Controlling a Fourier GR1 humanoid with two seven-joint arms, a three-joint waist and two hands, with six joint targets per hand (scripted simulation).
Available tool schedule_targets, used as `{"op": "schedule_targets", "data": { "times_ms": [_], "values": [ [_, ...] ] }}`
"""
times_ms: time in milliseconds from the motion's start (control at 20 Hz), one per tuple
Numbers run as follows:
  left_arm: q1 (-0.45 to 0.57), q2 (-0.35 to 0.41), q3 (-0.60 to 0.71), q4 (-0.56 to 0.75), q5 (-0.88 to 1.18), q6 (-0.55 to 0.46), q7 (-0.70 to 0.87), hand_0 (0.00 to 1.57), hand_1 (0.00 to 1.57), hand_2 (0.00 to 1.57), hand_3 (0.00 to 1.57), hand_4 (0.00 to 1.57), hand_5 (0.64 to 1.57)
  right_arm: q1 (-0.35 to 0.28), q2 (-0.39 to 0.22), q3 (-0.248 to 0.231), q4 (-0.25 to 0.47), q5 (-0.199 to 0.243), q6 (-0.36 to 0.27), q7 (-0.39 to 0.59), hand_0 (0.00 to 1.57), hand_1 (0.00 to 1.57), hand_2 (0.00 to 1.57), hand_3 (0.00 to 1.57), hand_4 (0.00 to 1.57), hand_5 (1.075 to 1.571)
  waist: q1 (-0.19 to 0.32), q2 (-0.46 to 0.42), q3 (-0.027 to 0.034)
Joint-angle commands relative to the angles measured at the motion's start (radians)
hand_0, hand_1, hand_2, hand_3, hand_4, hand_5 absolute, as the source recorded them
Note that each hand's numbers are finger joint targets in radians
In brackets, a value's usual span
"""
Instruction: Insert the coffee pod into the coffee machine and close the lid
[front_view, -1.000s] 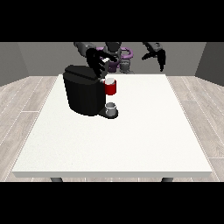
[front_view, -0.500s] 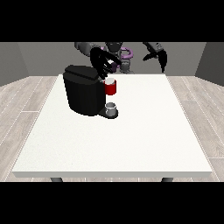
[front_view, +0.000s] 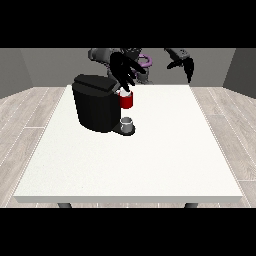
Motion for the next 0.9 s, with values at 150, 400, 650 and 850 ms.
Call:
{"op": "schedule_targets", "data": {
  "times_ms": [150,400,650,850],
  "values": [
    [-0.045,-0.013,-0.033,-0.01,0.0,-0.024,-0.007,0.0,0.0,0.0,0.0,0.38,1.571,-0.121,0.082,0.028,-0.064,-0.037,0.01,-0.164,0.0,0.0,0.0,0.0,0.0,1.571,0.161,0.067,-0.0391],
    [-0.092,0.0,-0.019,-0.039,0.017,-0.031,0.013,0.0,0.0,0.0,0.0,0.22,1.571,-0.197,0.1,0.014,-0.004,-0.039,-0.01,-0.256,0.0,0.0,0.0,0.0,0.0,1.571,0.173,0.127,-0.0407],
    [-0.13,0.005,-0.004,-0.044,0.03,-0.023,0.072,0.0,0.0,0.0,0.0,0.3,1.571,-0.272,0.119,0.008,0.093,-0.041,-0.004,-0.284,0.0,0.0,0.0,0.0,0.1,1.571,0.141,0.135,-0.041],
    [-0.098,-0.024,-0.015,-0.062,0.024,0.006,0.066,0.0,0.0,0.0,0.0,0.35,1.571,-0.244,0.184,0.024,0.123,-0.036,-0.039,-0.376,0.0,0.0,0.0,0.0,0.0,1.571,0.111,0.135,-0.0409]
  ]
}}
